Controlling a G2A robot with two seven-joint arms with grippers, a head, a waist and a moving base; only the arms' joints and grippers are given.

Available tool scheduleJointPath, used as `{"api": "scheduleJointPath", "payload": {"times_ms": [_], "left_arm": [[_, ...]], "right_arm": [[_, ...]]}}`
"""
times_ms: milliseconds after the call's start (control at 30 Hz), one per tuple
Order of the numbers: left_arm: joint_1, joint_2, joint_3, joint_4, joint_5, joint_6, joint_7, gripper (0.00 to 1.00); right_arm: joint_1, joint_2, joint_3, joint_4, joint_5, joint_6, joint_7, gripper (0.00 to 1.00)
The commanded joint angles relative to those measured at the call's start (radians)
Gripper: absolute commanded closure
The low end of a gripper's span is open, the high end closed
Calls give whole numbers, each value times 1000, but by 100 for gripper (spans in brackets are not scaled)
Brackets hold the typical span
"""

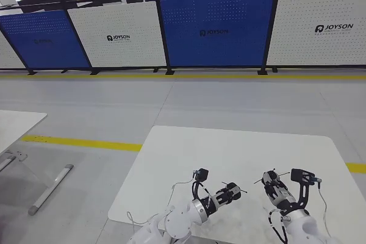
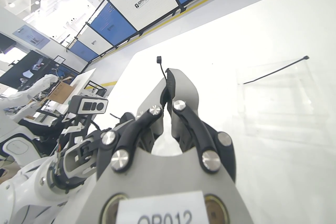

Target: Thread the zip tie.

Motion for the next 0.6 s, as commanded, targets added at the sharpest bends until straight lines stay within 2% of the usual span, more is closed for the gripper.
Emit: {"api": "scheduleJointPath", "payload": {"times_ms": [0, 167, 267, 433, 500, 567], "left_arm": [[0, 0, 0, 0, 0, 0, 0, 100], [0, 0, 0, 0, 0, 0, 0, 100], [0, 0, 0, 0, 0, 0, 0, 100], [0, 0, 0, 0, 0, 0, 0, 100], [0, 0, 0, 0, 0, 0, 0, 100], [0, 0, 0, 0, 0, 0, 0, 100]], "right_arm": [[0, 0, 0, 0, 0, 0, 0, 100], [-5, -1, 4, 6, -4, -14, -16, 100], [-23, 1, 37, 17, 18, -83, -31, 100], [-94, 4, 87, 38, 65, -222, -109, 100], [-118, 5, 100, 50, 84, -285, -120, 100], [-131, 4, 103, 65, 89, -324, -133, 100]]}}
